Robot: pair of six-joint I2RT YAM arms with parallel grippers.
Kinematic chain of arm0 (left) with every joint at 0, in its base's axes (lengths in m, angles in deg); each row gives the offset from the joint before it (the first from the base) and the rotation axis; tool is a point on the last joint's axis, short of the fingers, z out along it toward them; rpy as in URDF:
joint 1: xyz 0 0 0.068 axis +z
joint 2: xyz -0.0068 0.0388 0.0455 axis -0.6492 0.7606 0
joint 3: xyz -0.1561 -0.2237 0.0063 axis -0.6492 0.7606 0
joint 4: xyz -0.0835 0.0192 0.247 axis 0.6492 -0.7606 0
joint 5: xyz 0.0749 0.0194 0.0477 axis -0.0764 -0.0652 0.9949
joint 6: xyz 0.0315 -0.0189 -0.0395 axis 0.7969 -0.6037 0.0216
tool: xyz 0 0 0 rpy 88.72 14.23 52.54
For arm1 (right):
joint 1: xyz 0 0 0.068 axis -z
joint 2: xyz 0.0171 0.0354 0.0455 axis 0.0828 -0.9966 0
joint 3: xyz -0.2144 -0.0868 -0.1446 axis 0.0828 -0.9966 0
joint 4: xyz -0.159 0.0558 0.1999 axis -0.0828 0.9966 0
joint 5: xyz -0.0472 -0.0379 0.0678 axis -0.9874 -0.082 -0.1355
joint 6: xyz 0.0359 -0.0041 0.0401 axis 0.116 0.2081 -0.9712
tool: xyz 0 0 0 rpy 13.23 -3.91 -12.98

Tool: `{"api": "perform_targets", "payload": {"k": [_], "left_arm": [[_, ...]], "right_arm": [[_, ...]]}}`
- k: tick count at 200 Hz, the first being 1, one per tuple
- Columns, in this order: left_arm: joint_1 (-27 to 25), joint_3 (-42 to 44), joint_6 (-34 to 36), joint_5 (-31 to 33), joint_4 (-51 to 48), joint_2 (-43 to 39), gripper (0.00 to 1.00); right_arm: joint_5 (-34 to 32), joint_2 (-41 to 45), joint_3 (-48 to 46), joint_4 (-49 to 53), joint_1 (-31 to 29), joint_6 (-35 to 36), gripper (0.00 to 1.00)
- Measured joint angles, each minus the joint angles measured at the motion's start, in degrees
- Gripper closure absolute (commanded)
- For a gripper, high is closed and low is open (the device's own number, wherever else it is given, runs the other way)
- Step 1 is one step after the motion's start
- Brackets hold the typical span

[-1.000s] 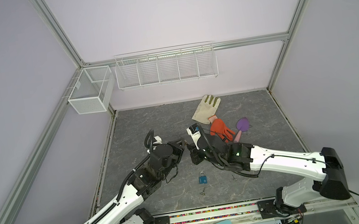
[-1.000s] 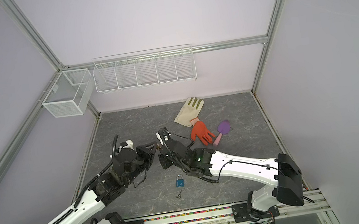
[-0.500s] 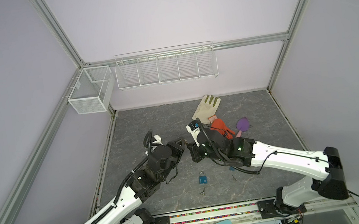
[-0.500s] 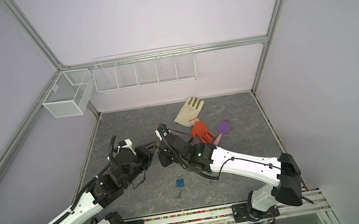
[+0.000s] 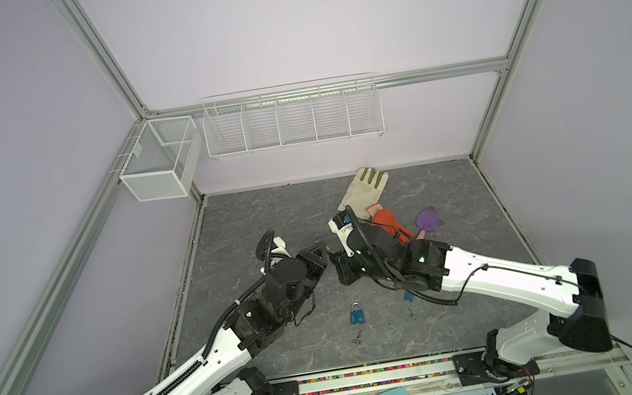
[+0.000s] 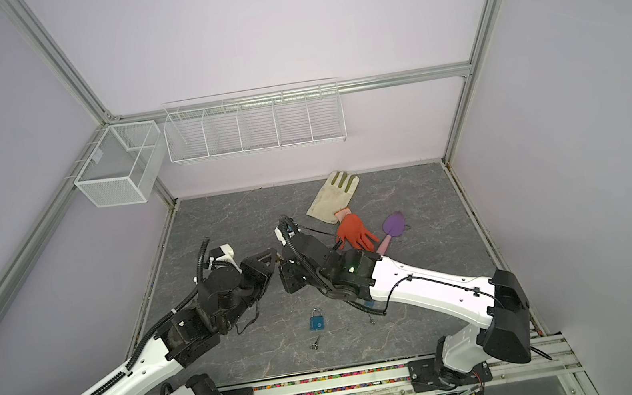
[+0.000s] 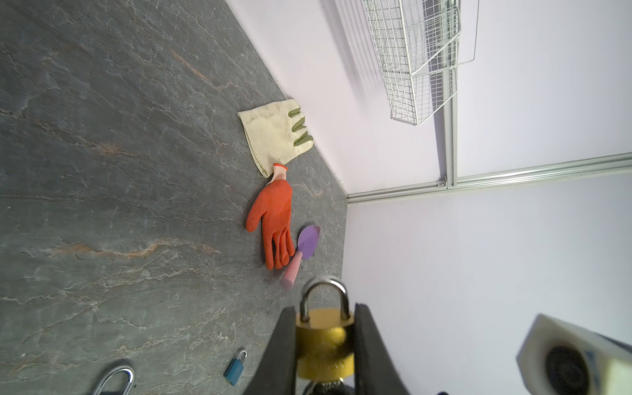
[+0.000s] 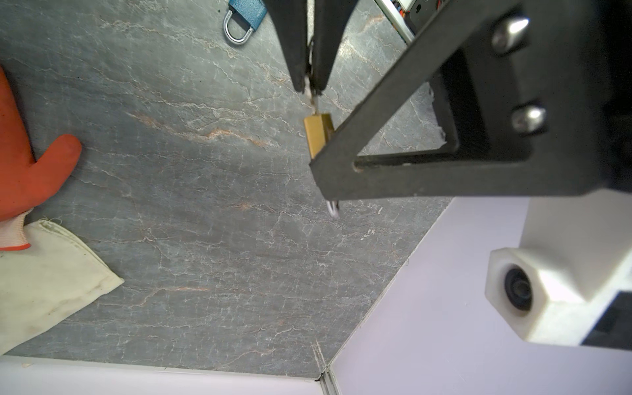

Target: Unlock with the key

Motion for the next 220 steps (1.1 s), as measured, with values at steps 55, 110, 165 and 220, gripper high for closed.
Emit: {"api": "perform_targets", "payload": {"k": [55, 110, 165, 220], "left_arm": [[-0.7, 2.2, 1.0, 1.0, 1.2, -6.1, 1.0], [-1.1, 4.3, 2.8, 1.4, 4.2, -8.7, 1.0], [-1.3, 4.3, 4.6, 1.7, 4.0, -9.8, 1.0], [-1.6, 4.3, 7.1, 1.7, 4.5, -11.1, 1.0]], "right_arm": [[9.2, 2.3, -2.0, -5.4, 1.6, -2.1, 0.94], [14.8, 3.4, -3.4, -8.6, 2.6, -4.4, 0.94], [16.2, 3.9, -4.3, -10.0, 3.0, -4.2, 0.94], [18.3, 4.7, -5.3, -12.8, 3.0, -4.9, 0.94]]}}
